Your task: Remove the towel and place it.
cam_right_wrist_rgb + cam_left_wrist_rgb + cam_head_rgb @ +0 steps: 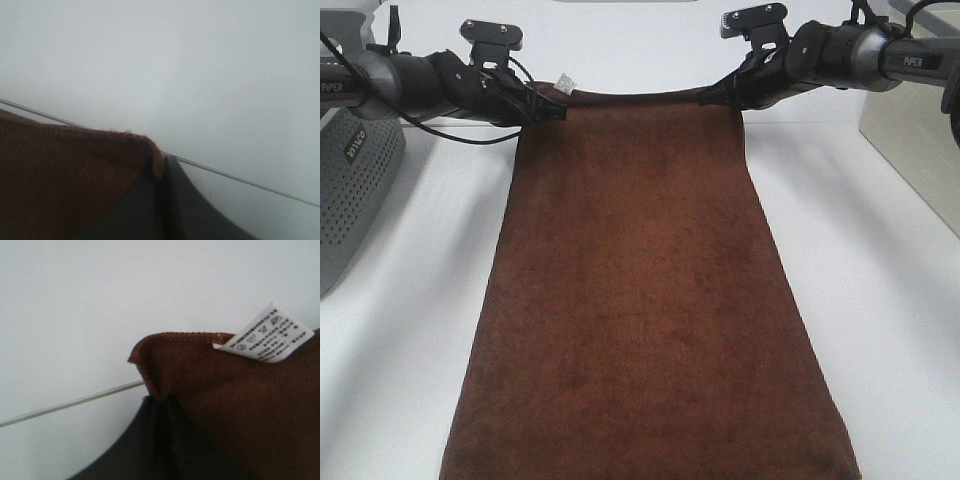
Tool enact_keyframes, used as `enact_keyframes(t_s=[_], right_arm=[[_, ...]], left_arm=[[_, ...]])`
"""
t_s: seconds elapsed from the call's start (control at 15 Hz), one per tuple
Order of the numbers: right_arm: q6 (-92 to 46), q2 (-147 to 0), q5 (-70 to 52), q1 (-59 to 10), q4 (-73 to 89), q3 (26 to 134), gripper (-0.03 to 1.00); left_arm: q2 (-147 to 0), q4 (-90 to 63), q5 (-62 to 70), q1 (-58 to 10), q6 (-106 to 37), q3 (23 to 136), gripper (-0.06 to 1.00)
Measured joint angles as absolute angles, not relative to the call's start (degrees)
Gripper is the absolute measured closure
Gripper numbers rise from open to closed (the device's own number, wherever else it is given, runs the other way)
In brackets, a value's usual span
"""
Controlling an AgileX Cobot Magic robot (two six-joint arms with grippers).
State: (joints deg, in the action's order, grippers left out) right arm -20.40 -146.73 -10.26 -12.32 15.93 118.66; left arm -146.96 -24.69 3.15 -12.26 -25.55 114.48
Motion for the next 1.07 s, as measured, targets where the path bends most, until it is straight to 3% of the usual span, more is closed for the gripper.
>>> enact_keyframes(t_s=[0.73, 0.93, 1.07], right_arm=[[-20.5, -149.7, -7.1, -12.3, 16.2, 118.7, 0.96], [-20.4, -149.7, -6.0, -12.3, 17.5, 118.7, 0.85], [-20.4, -149.7, -4.4, -12.2, 19.0, 118.7, 0.71]], left_arm=[[-151.9, -25.4, -4.8, -13.5, -25.6, 114.5, 0.94], [-152.1, -25.4, -8.0, -13.5, -25.6, 114.5, 0.89], [-152.3, -25.4, -10.3, -13.5, -25.4, 114.5, 0.8]])
